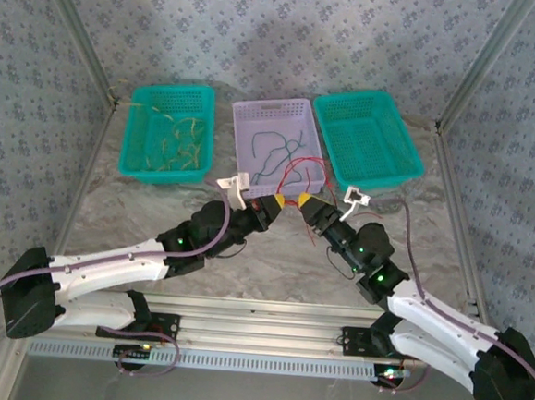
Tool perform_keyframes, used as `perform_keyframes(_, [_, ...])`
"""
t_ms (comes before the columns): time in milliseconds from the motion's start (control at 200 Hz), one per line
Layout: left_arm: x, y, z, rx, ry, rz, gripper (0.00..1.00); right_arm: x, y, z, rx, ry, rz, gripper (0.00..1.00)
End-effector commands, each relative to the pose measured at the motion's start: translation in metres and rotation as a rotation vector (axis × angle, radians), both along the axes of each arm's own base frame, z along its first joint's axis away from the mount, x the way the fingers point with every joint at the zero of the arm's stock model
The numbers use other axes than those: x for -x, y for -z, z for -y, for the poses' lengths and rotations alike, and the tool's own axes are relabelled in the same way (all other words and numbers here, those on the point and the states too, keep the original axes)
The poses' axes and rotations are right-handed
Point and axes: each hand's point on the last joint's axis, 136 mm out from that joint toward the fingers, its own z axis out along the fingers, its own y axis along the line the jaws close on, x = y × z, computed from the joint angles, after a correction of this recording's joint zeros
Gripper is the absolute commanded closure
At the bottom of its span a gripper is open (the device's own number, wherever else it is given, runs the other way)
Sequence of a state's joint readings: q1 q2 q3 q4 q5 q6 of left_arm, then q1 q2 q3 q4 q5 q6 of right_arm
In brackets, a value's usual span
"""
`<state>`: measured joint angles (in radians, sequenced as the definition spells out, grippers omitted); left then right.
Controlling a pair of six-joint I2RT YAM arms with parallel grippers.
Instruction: Untangle the cables
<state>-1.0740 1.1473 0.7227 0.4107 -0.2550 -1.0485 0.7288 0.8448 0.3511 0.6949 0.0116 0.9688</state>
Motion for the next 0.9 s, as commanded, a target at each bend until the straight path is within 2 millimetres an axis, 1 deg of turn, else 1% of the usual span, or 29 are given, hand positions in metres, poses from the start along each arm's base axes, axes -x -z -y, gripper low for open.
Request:
perform_keyframes(0, [0.002,-0.002,-0.002,-0.003,-0.003,0.003,1.0,0.008,-0.017,0.009,-0.043,0.011,0.073,0.52])
perform_keyframes(90, [0.002,-0.001,0.001,0.003,0.001,0.0,1.0,0.005,-0.008,0.007,-0.036,0.006,0.034,0.52])
perform_keyframes(190, [0.001,-0.004,0.003,0.011,0.004,0.004,1.0,0.004,-0.005,0.001,-0.054,-0.022,0.011,0.51])
perform_keyframes(305, [0.0,-0.007,-0.001,0.009,-0.012,0.014,1.0,0.006,0.005,-0.003,-0.048,-0.042,-0.028,0.49])
perform_keyframes(395, [0.0,-0.009,-0.005,0.007,-0.025,0.025,1.0,0.006,0.014,-0.002,-0.038,-0.035,-0.06,0.48])
perform_keyframes(490, [0.0,-0.01,-0.004,0.013,-0.021,0.027,1.0,0.004,0.023,-0.001,-0.029,-0.025,-0.09,0.46])
perform_keyframes(695, [0.0,-0.012,0.001,0.035,-0.008,0.028,1.0,-0.002,0.023,-0.007,-0.034,-0.023,-0.095,0.46])
perform_keyframes(779, [0.001,-0.013,0.006,0.044,0.007,0.023,1.0,-0.006,0.016,-0.013,-0.031,-0.034,-0.076,0.48])
perform_keyframes(899, [0.003,-0.011,0.01,0.041,0.019,0.022,1.0,-0.012,0.008,-0.018,-0.047,-0.034,-0.053,0.52])
